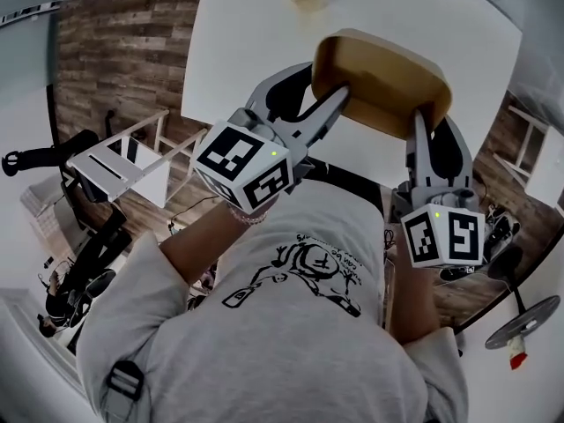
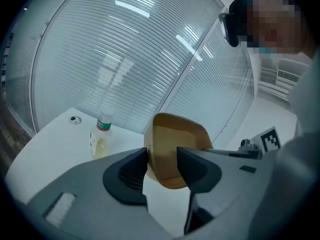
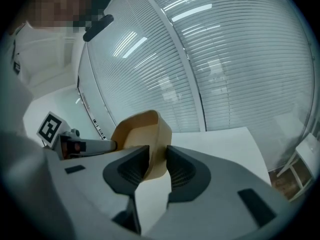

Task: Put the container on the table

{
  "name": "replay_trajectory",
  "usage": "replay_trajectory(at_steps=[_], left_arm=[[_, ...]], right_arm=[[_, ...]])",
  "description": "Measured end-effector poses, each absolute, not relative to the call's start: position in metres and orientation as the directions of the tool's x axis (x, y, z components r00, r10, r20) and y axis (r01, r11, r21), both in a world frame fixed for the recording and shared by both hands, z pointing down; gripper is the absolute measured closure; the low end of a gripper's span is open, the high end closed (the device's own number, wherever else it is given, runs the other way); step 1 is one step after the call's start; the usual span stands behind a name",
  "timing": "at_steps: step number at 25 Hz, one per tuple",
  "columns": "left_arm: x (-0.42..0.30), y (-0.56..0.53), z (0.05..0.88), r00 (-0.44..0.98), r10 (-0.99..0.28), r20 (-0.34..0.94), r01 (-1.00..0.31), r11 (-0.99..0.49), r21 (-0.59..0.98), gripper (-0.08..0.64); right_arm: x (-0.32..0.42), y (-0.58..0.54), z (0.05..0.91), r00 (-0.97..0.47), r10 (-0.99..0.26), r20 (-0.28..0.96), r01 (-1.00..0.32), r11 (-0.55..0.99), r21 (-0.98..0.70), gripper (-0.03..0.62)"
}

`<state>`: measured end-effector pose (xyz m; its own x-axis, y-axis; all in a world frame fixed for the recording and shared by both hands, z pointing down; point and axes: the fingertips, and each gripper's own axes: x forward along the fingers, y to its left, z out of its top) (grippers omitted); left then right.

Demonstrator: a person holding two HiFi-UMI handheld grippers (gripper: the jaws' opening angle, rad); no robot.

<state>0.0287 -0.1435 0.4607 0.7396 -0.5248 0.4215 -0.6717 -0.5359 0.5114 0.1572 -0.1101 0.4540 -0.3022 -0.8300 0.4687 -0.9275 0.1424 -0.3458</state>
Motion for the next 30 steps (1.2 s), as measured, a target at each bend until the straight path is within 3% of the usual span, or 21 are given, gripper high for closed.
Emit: replay_trajectory(at_steps=[30], left_arm=[[0.038,-0.175,0.617,0.671,-0.432,0.603,-0.735,-0.495,0.464,0.382]], right_arm=[[0.163,-0.148,0.614,-0.323,-0.701,0.636,-0.931,0.114,-0.346,0.494]])
